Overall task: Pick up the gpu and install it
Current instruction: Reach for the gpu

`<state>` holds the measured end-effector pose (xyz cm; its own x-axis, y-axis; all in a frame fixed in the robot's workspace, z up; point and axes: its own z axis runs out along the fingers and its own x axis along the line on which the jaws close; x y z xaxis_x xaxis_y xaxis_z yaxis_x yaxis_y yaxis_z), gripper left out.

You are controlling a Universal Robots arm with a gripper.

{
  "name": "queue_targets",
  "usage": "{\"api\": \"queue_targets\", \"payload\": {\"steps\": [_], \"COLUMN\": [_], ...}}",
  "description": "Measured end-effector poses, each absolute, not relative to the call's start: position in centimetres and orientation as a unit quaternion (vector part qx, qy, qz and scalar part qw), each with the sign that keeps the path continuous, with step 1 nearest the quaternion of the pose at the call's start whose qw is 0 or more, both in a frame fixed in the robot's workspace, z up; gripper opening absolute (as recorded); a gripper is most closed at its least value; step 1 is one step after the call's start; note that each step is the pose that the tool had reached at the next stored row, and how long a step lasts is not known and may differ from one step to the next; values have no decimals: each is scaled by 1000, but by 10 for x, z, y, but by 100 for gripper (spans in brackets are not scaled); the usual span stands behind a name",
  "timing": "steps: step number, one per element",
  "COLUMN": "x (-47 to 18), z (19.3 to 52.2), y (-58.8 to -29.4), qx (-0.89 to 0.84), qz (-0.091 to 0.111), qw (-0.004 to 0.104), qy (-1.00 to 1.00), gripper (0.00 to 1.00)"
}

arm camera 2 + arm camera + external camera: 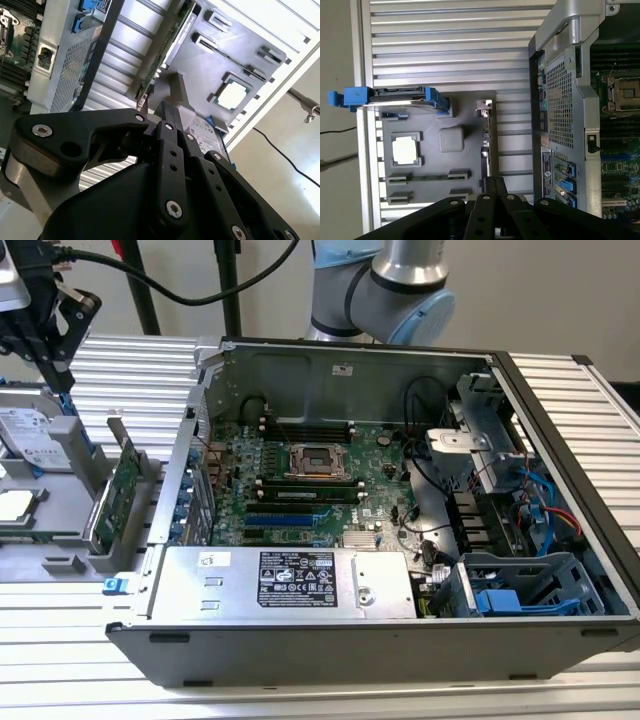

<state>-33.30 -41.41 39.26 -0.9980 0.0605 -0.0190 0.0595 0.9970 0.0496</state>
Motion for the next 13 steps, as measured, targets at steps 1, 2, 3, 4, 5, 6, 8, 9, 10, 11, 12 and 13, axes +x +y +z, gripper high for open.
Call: {"api": "queue_targets", "payload": {"steps": [1,2,3,4,5,6,8,9,10,11,12,13], "x": [-333,-333,-333,-333,-333,-333,-333,-333,-333,-333,-333,-334], "z": [393,393,393,393,393,393,393,393,393,393,393,393], "y": [-414,-415,-415,-416,-416,-416,-417,-418,-418,-419,-419,-420], "qx": [30,30,30,30,30,30,30,30,30,30,30,30], "qz": [24,24,24,24,24,24,24,24,24,24,24,24], "qw": [10,10,10,10,10,10,10,10,10,10,10,10], "qy": [999,999,999,999,999,999,999,999,999,999,999,999], "gripper": [0,0,0,0,0,0,0,0,0,0,0,0]}}
